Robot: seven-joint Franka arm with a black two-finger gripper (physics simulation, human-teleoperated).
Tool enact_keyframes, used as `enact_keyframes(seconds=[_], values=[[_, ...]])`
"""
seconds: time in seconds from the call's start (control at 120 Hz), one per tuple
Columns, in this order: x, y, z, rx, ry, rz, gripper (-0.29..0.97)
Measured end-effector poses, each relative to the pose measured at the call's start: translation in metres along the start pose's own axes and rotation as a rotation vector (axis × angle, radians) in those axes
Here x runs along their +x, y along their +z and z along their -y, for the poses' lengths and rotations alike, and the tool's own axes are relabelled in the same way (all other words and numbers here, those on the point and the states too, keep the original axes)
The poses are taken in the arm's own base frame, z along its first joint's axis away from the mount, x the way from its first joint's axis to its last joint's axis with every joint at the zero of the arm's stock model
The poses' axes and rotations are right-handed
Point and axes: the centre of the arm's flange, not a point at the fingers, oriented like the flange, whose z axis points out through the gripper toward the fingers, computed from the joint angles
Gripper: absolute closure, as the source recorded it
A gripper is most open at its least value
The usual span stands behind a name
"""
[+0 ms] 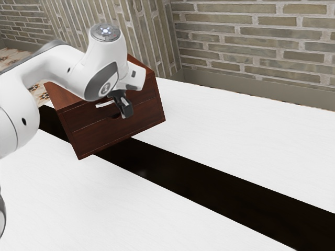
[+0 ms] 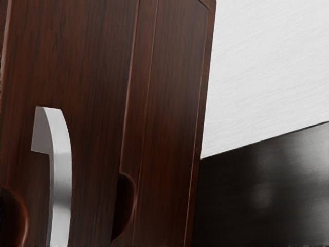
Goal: Pull the drawer handle with one arm to open the drawer
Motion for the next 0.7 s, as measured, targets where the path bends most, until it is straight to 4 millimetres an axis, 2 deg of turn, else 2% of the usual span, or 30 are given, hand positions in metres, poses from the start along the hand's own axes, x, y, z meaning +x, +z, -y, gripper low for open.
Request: enact_keyframes(seconds=[0.417, 0.7], values=[[-0.009, 0.01, 0.016, 0.014, -0.006, -0.008, 0.02], [-0.011, 0.027, 0.011, -0.011, -0.004, 0.009, 0.01]])
